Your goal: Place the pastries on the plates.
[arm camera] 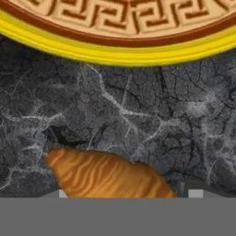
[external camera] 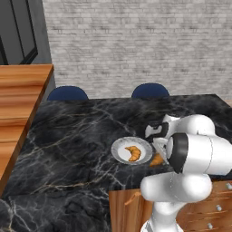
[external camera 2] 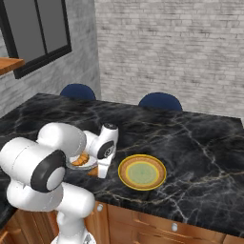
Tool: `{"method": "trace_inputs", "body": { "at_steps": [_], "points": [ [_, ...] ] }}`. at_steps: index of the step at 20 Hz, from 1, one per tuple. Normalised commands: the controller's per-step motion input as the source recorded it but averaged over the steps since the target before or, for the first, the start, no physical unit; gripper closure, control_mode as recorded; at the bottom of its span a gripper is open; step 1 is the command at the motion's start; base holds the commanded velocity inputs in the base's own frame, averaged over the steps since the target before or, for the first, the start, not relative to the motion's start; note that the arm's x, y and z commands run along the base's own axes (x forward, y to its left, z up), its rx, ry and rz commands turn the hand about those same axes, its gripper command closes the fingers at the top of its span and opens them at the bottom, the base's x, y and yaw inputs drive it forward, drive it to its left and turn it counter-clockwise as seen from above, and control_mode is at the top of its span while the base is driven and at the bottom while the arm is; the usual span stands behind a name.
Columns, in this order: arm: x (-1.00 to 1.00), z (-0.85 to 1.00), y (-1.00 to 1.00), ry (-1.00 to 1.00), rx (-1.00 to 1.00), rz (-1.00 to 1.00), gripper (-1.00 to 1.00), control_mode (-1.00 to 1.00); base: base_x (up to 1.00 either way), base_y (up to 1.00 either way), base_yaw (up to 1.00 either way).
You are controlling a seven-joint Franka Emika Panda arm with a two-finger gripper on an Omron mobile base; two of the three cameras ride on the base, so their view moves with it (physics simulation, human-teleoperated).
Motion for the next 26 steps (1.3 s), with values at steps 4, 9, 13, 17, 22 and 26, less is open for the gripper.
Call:
{"method": "trace_inputs", "body": {
  "at_steps": [4, 9, 13, 17, 22, 26],
  "points": [
    [-0.02, 0.84, -0.50, 0.00, 0.11, -0.19, 1.00, -1.00, 0.00, 0.00, 0.00],
    [-0.02, 1.00, -0.18, -0.05, 0.04, 0.00, 1.00, -1.00, 0.00, 0.00, 0.00],
    [0.06, 0.77, -0.76, -0.01, -0.03, 0.07, 1.00, -1.00, 0.00, 0.00, 0.00],
    [0.01, 0.27, -0.90, 0.00, -0.16, 0.15, 1.00, -1.00, 0.00, 0.00, 0.00],
    [0.00, 0.00, -0.64, 0.00, -0.15, 0.12, 1.00, -1.00, 0.00, 0.00, 0.00],
    [-0.22, -0.36, -0.16, 0.00, 0.17, 0.01, 1.00, -1.00, 0.00, 0.00, 0.00]
  ]
}}
